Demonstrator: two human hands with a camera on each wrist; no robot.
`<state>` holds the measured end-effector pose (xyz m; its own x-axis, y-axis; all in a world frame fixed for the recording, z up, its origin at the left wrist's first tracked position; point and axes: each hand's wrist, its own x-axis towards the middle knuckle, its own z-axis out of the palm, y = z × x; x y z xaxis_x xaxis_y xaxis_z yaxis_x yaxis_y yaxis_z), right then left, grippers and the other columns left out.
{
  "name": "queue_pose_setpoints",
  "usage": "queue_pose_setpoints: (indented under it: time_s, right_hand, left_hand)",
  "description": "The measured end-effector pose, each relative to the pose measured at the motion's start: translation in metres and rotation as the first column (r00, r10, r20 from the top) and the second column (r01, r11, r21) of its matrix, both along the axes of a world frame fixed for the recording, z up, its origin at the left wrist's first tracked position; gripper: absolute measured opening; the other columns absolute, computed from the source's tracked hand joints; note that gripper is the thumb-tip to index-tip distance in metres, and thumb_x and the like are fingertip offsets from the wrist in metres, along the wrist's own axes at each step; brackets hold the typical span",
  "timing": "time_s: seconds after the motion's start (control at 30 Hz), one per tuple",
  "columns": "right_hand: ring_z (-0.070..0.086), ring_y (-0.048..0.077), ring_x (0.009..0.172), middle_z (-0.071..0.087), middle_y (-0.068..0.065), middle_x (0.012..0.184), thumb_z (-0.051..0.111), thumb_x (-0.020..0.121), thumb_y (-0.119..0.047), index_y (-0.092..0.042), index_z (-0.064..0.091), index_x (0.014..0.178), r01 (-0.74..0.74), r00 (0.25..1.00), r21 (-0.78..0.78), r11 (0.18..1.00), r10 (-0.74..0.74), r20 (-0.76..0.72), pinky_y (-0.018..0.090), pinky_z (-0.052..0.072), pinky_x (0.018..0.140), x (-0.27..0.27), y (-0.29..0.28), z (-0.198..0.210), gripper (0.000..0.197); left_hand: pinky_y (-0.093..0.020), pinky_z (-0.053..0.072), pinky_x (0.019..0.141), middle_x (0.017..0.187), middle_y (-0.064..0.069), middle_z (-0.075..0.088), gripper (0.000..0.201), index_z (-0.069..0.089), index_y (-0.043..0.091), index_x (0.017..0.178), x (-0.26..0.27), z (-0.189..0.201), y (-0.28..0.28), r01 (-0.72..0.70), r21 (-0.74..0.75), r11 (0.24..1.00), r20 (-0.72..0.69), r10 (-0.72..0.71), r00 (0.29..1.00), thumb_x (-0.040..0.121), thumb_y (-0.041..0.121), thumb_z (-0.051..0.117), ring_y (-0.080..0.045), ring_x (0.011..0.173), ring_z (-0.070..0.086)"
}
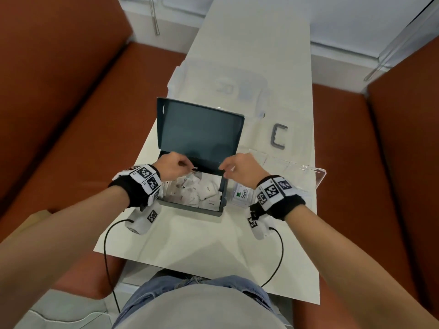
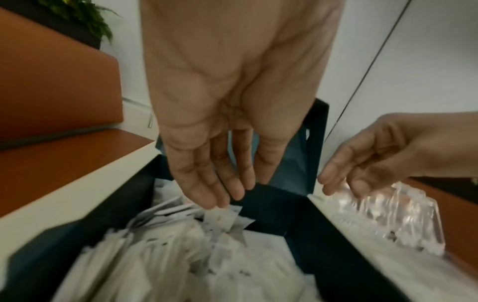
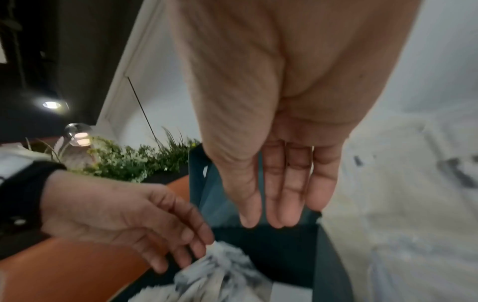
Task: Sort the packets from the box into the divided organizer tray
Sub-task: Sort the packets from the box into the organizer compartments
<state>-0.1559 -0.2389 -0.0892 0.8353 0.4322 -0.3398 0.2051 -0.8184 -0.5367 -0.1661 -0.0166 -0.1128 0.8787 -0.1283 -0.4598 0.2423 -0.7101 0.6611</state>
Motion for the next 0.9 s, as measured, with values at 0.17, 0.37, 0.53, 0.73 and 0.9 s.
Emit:
queue_pose_setpoints:
  time_s: [0.17,0.37,0.53,0.73,0.9]
  right_hand:
    - [0.060,0.027,0.109,0.061,0.015,0.121,0.064,0.086,-0.007,-0.007,0.060,0.125,-0.037,0.986,-0.163,0.986,0.009,-0.165,0.023,0.042,0.089,-0.001,0.048,-0.044,0.039]
    - [0.057,0.034,0.111,0.055,0.019,0.126,0.050,0.093,-0.009,0.000,0.054,0.124,-0.158,0.974,-0.411,0.898,0.074,-0.213,0.037,0.050,0.091,-0.008,0.079,-0.074,0.033]
    - [0.045,0.037,0.122,0.043,0.020,0.133,0.051,0.092,-0.010,-0.006,0.048,0.131,-0.180,0.971,-0.480,0.858,0.076,-0.227,0.044,0.044,0.100,-0.010,0.085,-0.086,0.039]
    - [0.044,0.036,0.115,0.044,0.014,0.121,0.056,0.088,-0.015,-0.013,0.058,0.111,-0.137,0.975,-0.479,0.867,0.032,-0.220,0.046,0.045,0.093,-0.015,0.088,-0.091,0.023]
    - [0.059,0.026,0.097,0.062,0.001,0.095,0.076,0.067,-0.022,-0.023,0.053,0.081,-0.099,0.968,-0.404,0.909,-0.005,-0.249,0.043,0.043,0.085,-0.014,0.092,-0.086,0.027]
  left_hand:
    - [-0.032,0.044,0.093,0.126,-0.016,0.057,0.031,0.062,0.005,0.120,0.002,-0.015,0.006,0.257,0.370,0.893,-0.050,-0.257,0.965,0.089,0.008,0.060,-0.031,0.114,0.055]
    - [-0.044,0.035,0.104,0.141,-0.012,0.030,0.046,0.051,0.027,0.132,-0.010,-0.029,0.000,0.454,0.616,0.644,-0.236,-0.399,0.886,0.087,0.025,0.061,-0.035,0.131,0.028]
    - [-0.042,0.035,0.106,0.138,-0.012,0.027,0.050,0.046,0.025,0.136,-0.017,-0.043,-0.002,0.509,0.614,0.603,-0.226,-0.484,0.846,0.089,0.028,0.062,-0.034,0.133,0.026]
    - [-0.043,0.033,0.107,0.138,-0.011,0.029,0.041,0.055,0.023,0.126,-0.015,-0.046,-0.009,0.538,0.592,0.599,-0.181,-0.552,0.814,0.087,0.027,0.066,-0.032,0.133,0.027]
    - [-0.037,0.029,0.101,0.126,0.000,0.053,0.025,0.063,0.024,0.106,-0.013,-0.052,-0.011,0.574,0.539,0.616,-0.165,-0.592,0.789,0.083,0.027,0.072,-0.023,0.126,0.039]
